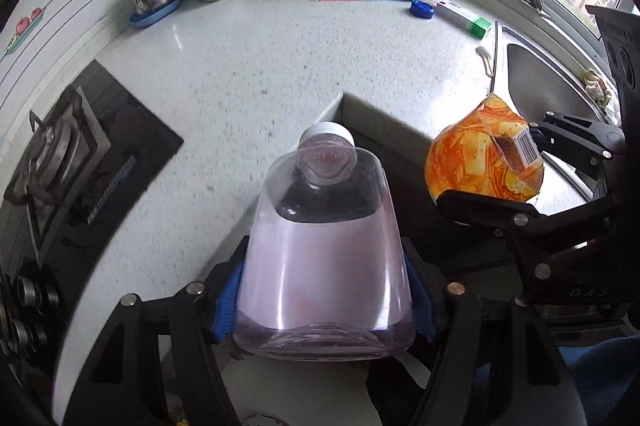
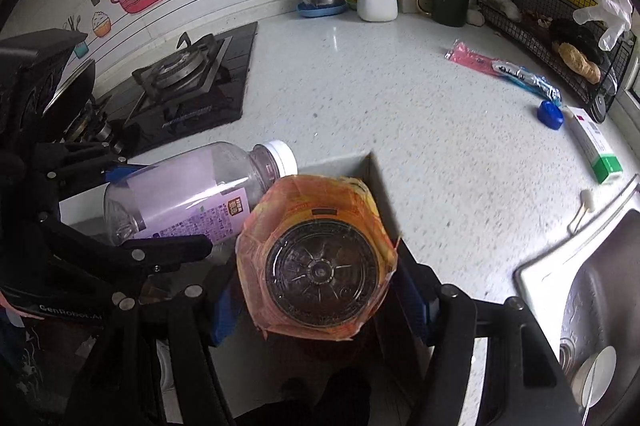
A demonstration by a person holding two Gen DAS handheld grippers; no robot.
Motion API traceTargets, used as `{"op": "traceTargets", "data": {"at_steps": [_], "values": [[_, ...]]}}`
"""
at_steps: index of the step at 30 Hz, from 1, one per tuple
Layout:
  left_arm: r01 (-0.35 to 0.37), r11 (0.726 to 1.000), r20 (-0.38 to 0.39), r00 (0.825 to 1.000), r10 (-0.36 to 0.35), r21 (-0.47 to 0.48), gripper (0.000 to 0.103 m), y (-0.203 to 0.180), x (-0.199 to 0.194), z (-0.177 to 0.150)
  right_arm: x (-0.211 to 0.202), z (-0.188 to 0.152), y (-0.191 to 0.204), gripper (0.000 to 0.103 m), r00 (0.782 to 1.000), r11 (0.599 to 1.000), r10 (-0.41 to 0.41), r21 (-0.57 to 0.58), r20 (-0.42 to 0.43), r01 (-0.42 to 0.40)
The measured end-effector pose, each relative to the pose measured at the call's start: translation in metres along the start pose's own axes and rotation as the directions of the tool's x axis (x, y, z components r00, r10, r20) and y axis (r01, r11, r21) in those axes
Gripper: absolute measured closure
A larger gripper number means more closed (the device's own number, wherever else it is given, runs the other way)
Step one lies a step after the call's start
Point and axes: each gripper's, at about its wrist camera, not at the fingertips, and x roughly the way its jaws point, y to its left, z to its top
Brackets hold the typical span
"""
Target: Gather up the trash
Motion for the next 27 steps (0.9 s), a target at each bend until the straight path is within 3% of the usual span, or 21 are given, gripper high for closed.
{"op": "traceTargets", "data": {"at_steps": [5, 12, 17, 27], "values": [[0.029, 0.999, -0.048, 0.998, -0.031, -0.023, 0.037, -0.001, 0.017, -0.052, 0.013, -0.037, 0.018, 0.038, 0.999, 1.000, -0.005, 0.001, -0.043, 0.005], [0.066, 0.997, -0.109, 0.992, -0.069, -0.032, 0.037, -0.003, 0.060, -0.097, 0.044, -0.080, 0.026, 0.038, 0.996, 1.000, -0.011, 0.016, -0.091, 0.012], [0.085, 0.996, -0.126, 0.988, -0.085, -0.012, 0.036, -0.001, 0.109, -0.113, 0.074, -0.105, 0.023, 0.038, 0.998, 0.999, -0.041, -0.008, -0.041, 0.040], [0.148, 0.989, -0.174, 0.974, -0.144, 0.010, 0.036, -0.017, 0.229, -0.137, 0.166, -0.141, -0.008, 0.038, 0.995, 0.997, -0.073, 0.025, -0.075, 0.075]]}}
